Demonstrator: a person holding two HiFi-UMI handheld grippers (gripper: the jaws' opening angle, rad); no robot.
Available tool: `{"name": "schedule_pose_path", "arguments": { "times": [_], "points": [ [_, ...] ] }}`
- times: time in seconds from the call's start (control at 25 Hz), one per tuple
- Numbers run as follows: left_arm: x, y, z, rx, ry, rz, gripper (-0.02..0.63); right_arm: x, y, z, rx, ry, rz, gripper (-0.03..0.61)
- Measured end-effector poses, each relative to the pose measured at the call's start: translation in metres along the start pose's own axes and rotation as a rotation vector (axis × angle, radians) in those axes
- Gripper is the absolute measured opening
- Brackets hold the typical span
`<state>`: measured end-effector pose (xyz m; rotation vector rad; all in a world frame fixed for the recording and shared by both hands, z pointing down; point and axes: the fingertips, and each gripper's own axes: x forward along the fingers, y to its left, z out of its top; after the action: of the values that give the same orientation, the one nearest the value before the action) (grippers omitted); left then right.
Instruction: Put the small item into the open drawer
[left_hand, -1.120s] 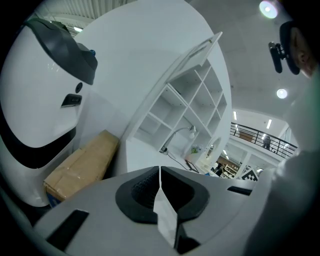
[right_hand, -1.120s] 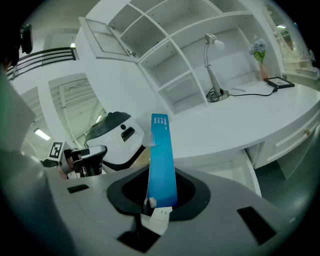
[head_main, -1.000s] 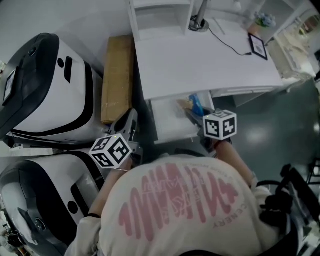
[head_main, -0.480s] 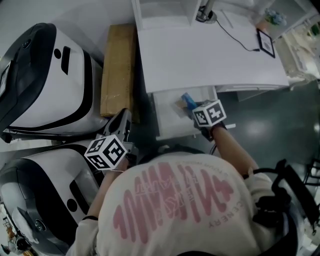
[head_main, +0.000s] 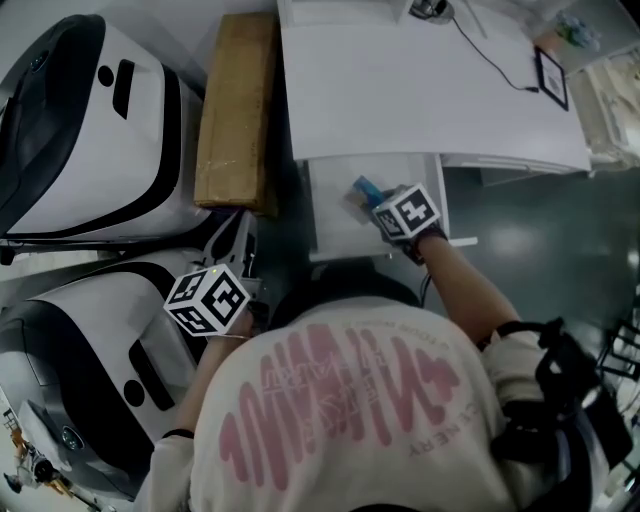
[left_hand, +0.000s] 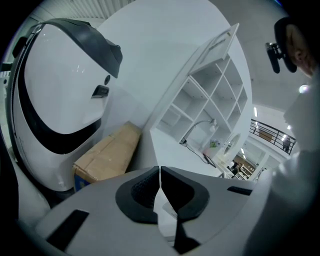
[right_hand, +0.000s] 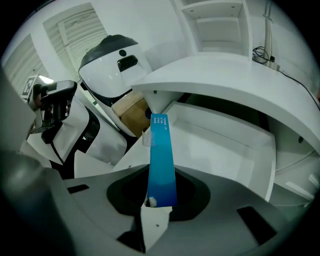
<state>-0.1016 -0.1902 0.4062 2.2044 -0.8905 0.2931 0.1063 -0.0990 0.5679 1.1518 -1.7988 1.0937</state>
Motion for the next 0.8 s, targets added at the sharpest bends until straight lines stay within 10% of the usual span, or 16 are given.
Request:
{"name": "schedule_pose_path", "arguments": {
  "times": [0.8],
  "points": [
    [-0.012, -0.011, -0.034, -0.082, -0.029, 0.194, 0.038, 0.017, -0.002, -0.018, -0.181, 0.179, 0.205, 0.094]
  ]
}}
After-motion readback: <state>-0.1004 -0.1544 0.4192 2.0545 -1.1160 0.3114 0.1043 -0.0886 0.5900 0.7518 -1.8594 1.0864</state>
